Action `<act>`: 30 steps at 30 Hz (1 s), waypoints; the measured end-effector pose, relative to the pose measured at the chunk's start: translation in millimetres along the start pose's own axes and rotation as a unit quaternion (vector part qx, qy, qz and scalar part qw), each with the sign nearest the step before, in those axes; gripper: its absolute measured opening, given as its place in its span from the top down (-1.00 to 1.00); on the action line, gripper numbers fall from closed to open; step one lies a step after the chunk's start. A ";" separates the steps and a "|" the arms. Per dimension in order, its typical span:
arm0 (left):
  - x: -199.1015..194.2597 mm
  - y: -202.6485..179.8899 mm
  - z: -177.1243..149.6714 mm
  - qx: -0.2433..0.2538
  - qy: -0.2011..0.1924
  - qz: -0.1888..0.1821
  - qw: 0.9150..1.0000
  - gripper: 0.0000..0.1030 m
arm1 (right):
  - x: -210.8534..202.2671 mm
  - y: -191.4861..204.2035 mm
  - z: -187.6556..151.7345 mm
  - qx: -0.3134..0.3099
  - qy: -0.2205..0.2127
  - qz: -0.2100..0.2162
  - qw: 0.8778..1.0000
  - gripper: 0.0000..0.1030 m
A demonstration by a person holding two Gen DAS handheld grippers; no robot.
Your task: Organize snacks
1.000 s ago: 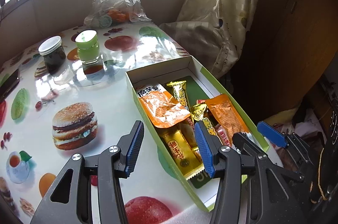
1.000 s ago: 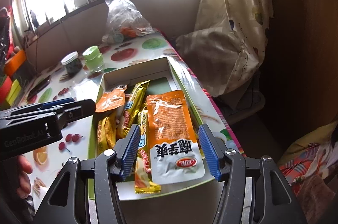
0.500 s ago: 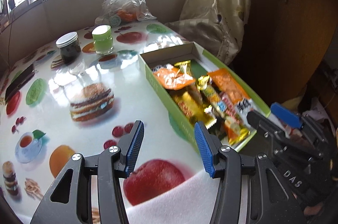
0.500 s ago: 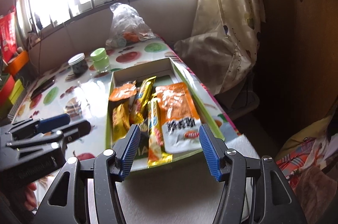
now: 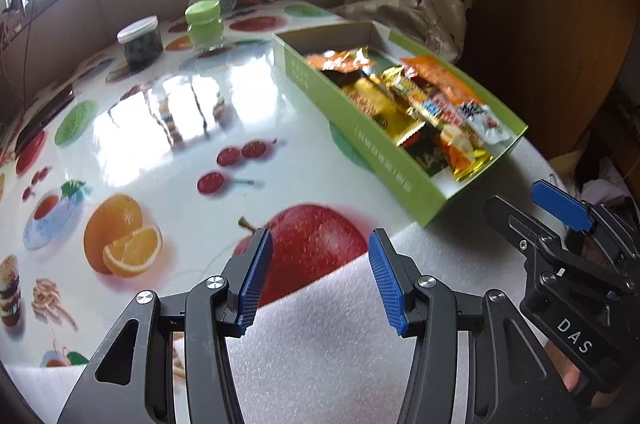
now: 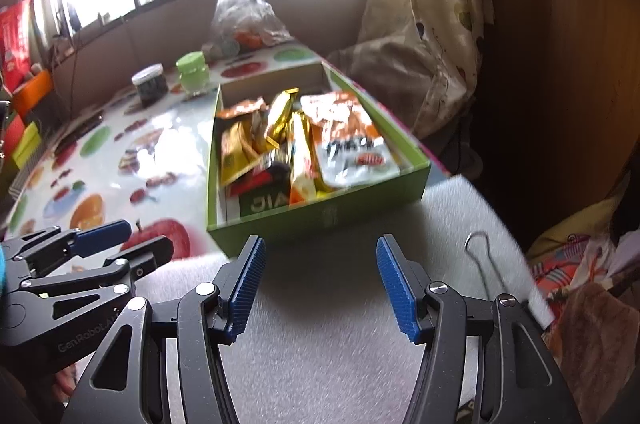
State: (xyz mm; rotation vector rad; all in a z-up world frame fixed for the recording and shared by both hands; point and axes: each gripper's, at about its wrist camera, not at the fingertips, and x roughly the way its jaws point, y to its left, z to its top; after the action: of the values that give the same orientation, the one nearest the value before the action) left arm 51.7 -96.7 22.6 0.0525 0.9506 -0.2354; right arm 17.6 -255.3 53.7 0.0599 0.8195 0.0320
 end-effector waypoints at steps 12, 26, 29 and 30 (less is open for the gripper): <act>-1.9 1.6 -14.7 -0.003 -0.007 0.004 1.000 -0.03 | 9.8 3.5 -17.1 -0.006 0.022 -0.029 0.999 -0.13; -1.9 6.6 -17.0 -0.019 -0.019 -0.003 1.000 -0.09 | 10.1 8.8 -21.6 -0.003 0.003 -0.048 0.999 -0.16; -2.0 6.3 -17.5 -0.019 -0.021 -0.002 1.000 -0.09 | 10.1 9.1 -21.8 -0.003 0.003 -0.049 0.999 -0.16; -1.8 6.3 -17.8 -0.020 -0.022 -0.003 1.000 -0.09 | 10.1 8.9 -21.7 -0.004 0.003 -0.049 0.999 -0.16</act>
State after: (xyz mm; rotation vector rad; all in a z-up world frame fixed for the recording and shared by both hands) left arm 37.9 -87.6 13.4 0.0090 0.9122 -0.2219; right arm 8.6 -245.0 32.2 0.0131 0.8281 -0.0566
